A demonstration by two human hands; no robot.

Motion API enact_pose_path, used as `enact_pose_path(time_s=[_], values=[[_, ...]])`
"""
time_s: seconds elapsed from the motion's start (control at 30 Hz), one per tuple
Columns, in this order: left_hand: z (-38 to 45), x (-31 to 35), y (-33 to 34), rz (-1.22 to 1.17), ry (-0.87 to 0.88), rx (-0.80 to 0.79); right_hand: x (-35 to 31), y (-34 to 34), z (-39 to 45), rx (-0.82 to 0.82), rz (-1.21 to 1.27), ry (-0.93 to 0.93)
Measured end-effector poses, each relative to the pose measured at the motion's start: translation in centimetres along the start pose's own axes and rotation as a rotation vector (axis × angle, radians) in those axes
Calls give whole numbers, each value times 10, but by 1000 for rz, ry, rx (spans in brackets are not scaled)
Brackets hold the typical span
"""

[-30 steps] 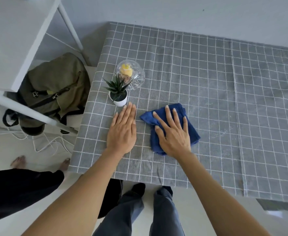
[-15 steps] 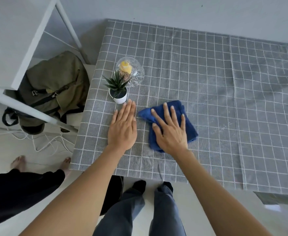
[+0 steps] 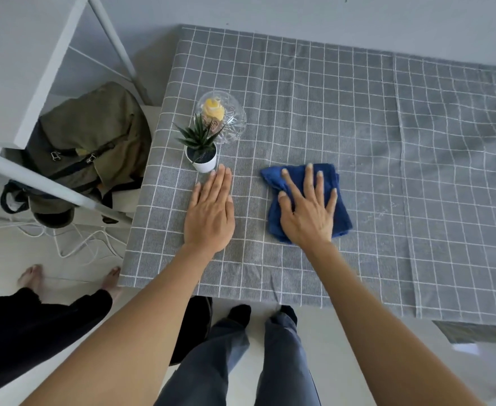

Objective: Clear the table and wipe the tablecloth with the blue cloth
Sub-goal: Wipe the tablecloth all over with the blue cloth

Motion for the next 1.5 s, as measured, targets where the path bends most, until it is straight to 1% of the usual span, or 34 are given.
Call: enact_pose_path(time_s=[0.1,0.17,0.23,0.33,0.43,0.5,0.63,0.73,0.8,0.9,1.0,1.07,1.13,1.2,1.33,1.5], values=[[-1,2,-2,-12,8,2,-25,12,-18,-17,-8,-136],[0,2,-2,-17,15,-2,-22,11,-18,-22,-16,-173],[1,1,0,-13,12,-14,-4,4,-9,0,-15,-125],[1,0,0,-3,10,-16,25,-5,1,41,21,57],[1,0,0,4,1,-15,20,-3,0,41,45,111],[0,0,0,5,-1,-13,7,-1,-4,33,46,78],[0,1,-1,7,-1,-12,-26,10,-19,14,17,-117],[1,2,-2,7,7,-6,-16,8,-15,-7,-21,-145],[1,1,-1,7,4,-10,5,1,-6,14,-29,-82],[1,0,1,1,5,-14,34,-8,5,51,14,95],[1,-1,1,5,-2,-11,31,-8,7,61,27,145],[1,0,0,5,-4,4,11,-3,6,28,22,81],[0,0,0,-6,-7,6,-16,6,1,-8,0,-47],[0,0,-1,-2,-7,4,-25,11,-3,-17,-7,-120],[2,0,1,-10,-8,-5,-5,5,-2,13,-26,-119],[2,-1,2,-24,2,-14,64,-13,-7,64,-57,83]])
Point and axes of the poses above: each hand's wrist, its own z-axis towards the middle knuckle, its own y-axis out of the palm, x = y × z, the point moved 8 cm from there along z, towards the middle knuckle, and after that the axes turned 5 degrees about -y, right-handed, at the moved point
